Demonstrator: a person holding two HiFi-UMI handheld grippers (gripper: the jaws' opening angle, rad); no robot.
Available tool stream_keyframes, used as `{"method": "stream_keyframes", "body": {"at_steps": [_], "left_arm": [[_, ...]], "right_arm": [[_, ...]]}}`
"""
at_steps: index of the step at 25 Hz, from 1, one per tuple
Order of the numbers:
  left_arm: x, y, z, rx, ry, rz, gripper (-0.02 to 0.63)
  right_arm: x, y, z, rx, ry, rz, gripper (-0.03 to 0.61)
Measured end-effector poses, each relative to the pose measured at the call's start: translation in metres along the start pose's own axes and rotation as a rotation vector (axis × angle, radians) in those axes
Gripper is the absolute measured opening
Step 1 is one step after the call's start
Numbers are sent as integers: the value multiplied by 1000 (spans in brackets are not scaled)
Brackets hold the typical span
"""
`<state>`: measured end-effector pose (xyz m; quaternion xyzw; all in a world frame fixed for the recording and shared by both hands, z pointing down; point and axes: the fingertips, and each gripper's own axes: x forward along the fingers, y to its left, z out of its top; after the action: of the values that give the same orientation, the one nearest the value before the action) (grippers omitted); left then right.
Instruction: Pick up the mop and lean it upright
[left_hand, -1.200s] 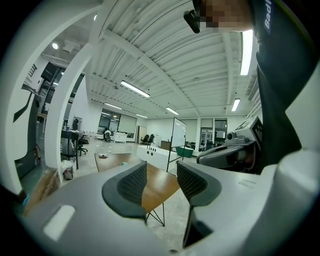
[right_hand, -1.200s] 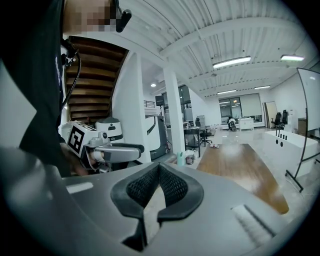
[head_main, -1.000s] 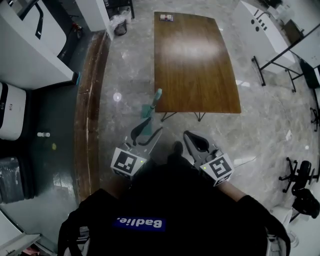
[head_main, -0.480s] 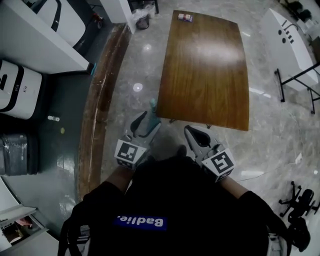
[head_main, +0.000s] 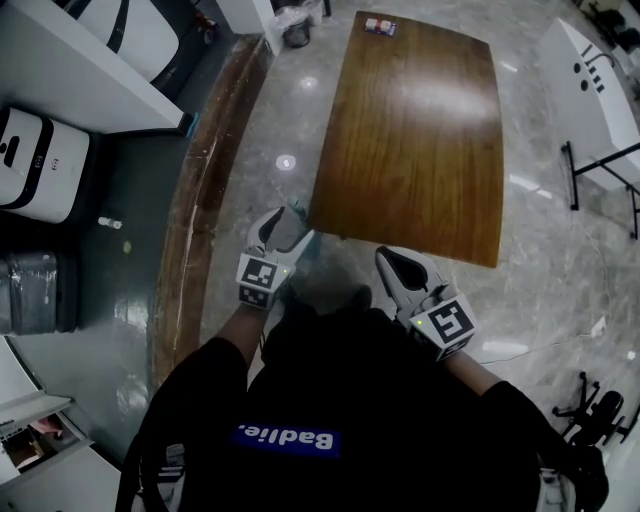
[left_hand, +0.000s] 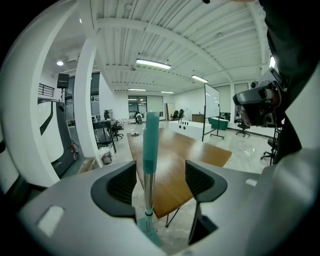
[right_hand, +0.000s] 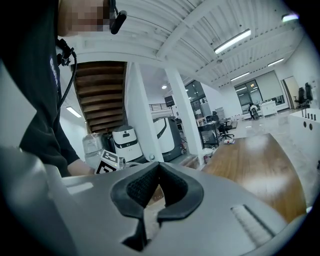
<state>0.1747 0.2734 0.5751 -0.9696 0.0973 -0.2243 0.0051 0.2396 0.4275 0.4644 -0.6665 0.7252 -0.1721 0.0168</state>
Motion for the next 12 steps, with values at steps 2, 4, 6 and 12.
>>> {"method": "stream_keyframes", "body": {"at_steps": [2, 4, 6, 12], "left_arm": [[8, 5, -11, 10, 25, -12, 318], [17, 10, -20, 24, 33, -30, 319], [25, 14, -29, 26, 38, -48, 318], [46, 13, -51, 15, 79, -129, 315]], "right_arm": [[-2, -2, -2, -18, 7, -17, 6], [-4, -5, -3, -15, 12, -49, 6], [-7, -8, -3, 0, 17, -90, 6], [-10, -1, -6, -21, 40, -165, 6]]}}
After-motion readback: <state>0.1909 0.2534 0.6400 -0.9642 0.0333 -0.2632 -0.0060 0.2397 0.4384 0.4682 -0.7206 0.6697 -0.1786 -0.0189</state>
